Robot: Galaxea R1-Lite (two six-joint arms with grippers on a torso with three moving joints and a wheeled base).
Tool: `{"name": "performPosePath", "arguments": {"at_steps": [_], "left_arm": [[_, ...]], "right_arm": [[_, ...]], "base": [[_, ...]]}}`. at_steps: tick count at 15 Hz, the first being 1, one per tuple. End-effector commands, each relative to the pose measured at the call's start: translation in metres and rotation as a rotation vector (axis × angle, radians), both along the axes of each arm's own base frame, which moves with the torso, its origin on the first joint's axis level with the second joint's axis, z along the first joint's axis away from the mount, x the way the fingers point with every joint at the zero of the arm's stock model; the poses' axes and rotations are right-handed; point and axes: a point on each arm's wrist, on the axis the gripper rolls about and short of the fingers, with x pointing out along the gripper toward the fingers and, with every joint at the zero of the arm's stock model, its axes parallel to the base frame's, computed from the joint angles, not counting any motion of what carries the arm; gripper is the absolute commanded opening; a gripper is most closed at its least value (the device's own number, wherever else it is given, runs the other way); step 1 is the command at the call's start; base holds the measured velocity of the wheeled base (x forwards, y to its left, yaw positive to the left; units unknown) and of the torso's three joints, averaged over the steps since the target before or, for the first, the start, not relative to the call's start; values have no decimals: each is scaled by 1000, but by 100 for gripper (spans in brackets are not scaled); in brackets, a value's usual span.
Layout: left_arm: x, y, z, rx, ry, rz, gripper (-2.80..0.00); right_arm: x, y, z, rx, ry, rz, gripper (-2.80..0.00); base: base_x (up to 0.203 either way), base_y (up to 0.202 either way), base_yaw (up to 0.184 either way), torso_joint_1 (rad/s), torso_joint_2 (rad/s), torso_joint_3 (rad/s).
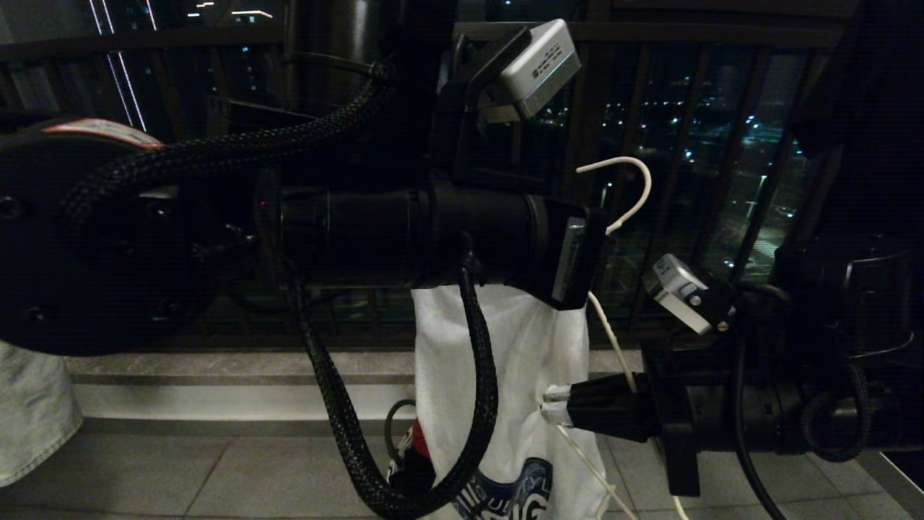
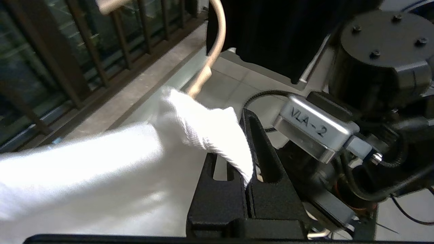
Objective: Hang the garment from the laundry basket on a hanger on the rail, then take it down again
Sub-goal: Hang the clothes on the clothes rack
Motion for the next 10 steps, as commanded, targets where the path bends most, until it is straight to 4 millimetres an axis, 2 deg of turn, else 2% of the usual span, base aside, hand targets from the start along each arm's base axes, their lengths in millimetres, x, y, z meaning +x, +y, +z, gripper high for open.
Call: {"name": "performPosePath", "arguments": {"at_steps": [1, 5, 10], "left_arm": [[-9, -3, 0, 4, 1, -22, -280], [-19, 0, -4, 15, 9, -40, -280], [-18, 0, -4, 17, 6, -27, -280]], "right_arm": [[2, -1, -2, -2, 5, -2, -280], [4, -2, -3, -3, 10, -13, -280], [4, -3, -3, -3, 7, -13, -280]], "base": [[0, 0, 0, 0, 0, 0], [0, 0, 0, 0, 0, 0], [0, 0, 0, 0, 0, 0]]}}
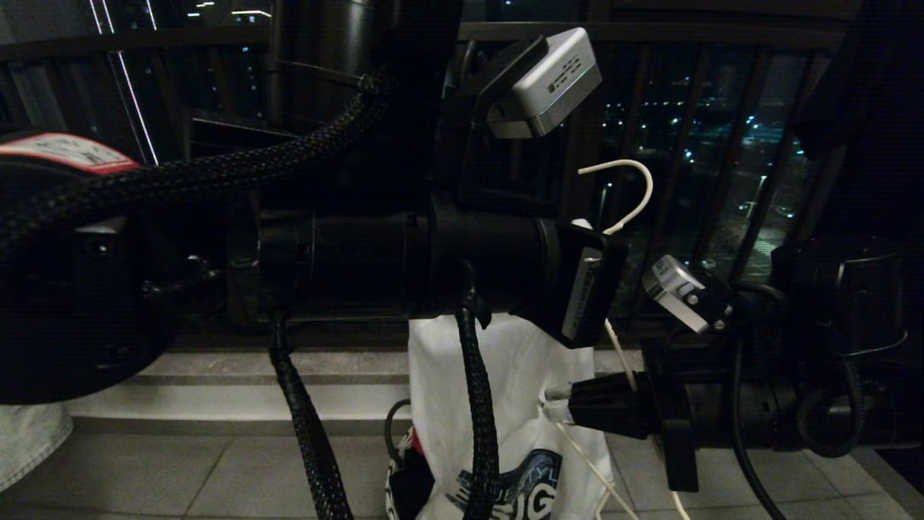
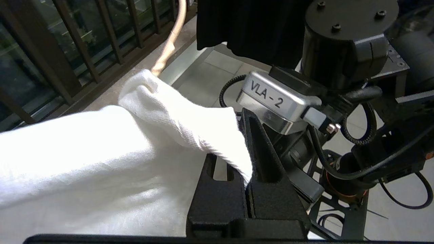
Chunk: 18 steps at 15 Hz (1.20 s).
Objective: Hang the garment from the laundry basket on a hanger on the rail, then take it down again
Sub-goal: Hang the clothes on the clothes rack
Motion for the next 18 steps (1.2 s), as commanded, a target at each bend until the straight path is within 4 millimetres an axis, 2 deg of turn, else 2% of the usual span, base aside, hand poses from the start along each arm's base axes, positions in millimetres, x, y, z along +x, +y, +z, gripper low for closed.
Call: {"name": "performPosePath", "arguments": {"at_steps": [1, 2, 6, 12, 16, 18], "left_arm": [[0, 0, -1, 2, 1, 0, -280], [1, 0, -1, 3, 0, 1, 0], [0, 6, -2, 13, 2, 9, 0], [-1, 14, -19, 94, -15, 82, 0], [-5, 21, -22, 148, -8, 99, 0], [-3, 34, -18, 139, -13, 130, 0]], "right_arm": [[0, 0, 0, 1, 0, 4, -280], [0, 0, 0, 1, -1, 4, -280], [0, 0, 1, 3, -4, 4, -280], [-1, -2, 3, 9, -14, -1, -280], [-3, -4, 6, 13, -23, -2, -280], [-5, -5, 8, 20, -32, -2, -280]], "base": [[0, 0, 0, 0, 0, 0], [0, 0, 0, 0, 0, 0], [0, 0, 0, 0, 0, 0], [0, 0, 0, 0, 0, 0], [0, 0, 0, 0, 0, 0], [0, 0, 0, 0, 0, 0]]}}
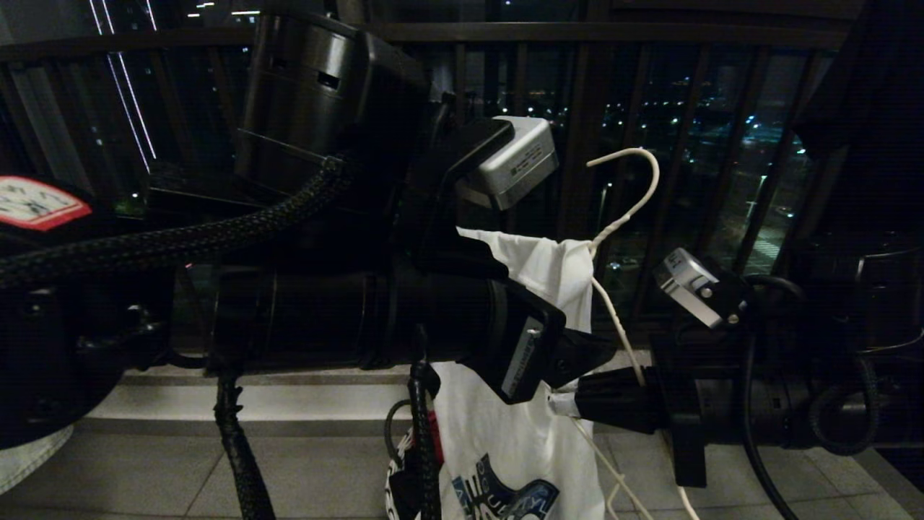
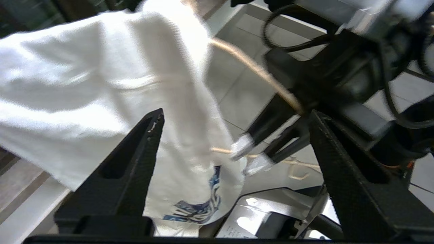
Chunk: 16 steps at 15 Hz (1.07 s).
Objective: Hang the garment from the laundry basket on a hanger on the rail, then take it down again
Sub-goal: Hang the clothes on the clothes rack
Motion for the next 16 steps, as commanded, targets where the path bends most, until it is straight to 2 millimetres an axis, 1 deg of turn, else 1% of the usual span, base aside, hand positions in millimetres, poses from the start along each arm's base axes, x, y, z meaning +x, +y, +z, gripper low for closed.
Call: {"name": "performPosePath", "arguments": {"at_steps": [1, 4, 5, 7, 10, 12, 14, 16], "left_arm": [[-1, 19, 8, -21, -15, 40, 0], [0, 47, 12, -28, -33, 120, 0], [0, 57, 11, -25, -37, 153, -280], [0, 74, 13, -29, -50, 208, -280], [2, 101, 22, 9, -66, 294, -280], [6, 124, 31, 63, -81, 370, -280], [7, 134, 36, 111, -99, 392, -280], [6, 135, 37, 135, -125, 378, -280]], "right_arm": [[-3, -2, 4, 10, -14, 4, -280], [-3, -2, 3, 9, -11, 6, -280], [-5, -2, 3, 10, -12, 9, -280], [-8, -4, 6, 16, -22, 11, -280], [-14, -7, 16, 50, -50, 52, -280], [-10, -5, 21, 58, -64, 59, -280], [-3, 1, 28, 73, -76, 90, -280], [2, 5, 22, 80, -40, 166, -280]], "base": [[0, 0, 0, 0, 0, 0], [0, 0, 0, 0, 0, 0], [0, 0, 0, 0, 0, 0], [0, 0, 0, 0, 0, 0], [0, 0, 0, 0, 0, 0], [0, 0, 0, 0, 0, 0], [0, 0, 0, 0, 0, 0], [0, 0, 0, 0, 0, 0]]}}
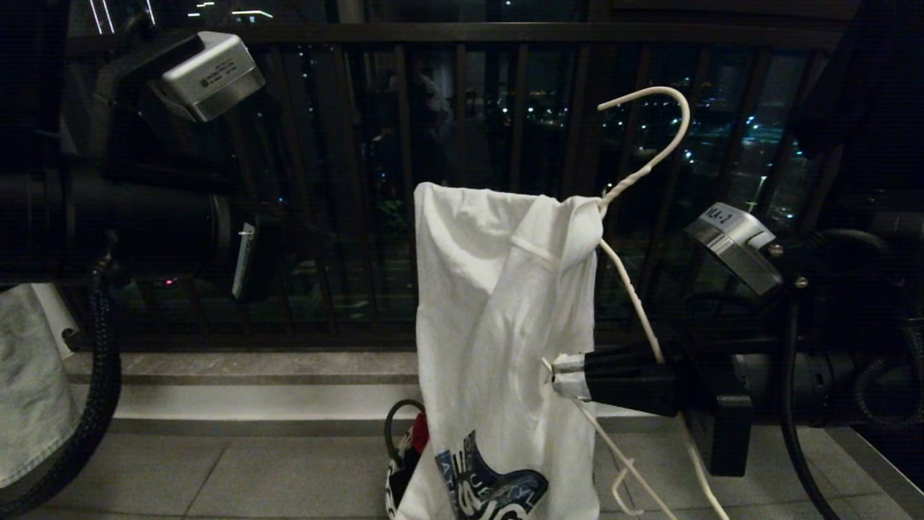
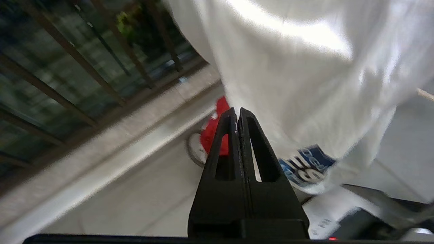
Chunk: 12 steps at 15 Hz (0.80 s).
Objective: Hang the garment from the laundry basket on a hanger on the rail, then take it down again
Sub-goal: Hang the clothes on the clothes rack
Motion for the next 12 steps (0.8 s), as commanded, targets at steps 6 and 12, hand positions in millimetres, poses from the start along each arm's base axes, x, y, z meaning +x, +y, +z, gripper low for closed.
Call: {"name": "performPosePath", "arguments": {"at_steps": [6, 12], "left_arm": [[-10, 21, 22, 110, 41, -223, -280], [33, 3, 13, 241, 73, -416, -280]], "right_arm": [[14, 18, -17, -22, 80, 179, -280], [2, 23, -18, -42, 86, 243, -280]], "base": [[0, 0, 0, 0, 0, 0], [0, 0, 0, 0, 0, 0]]}}
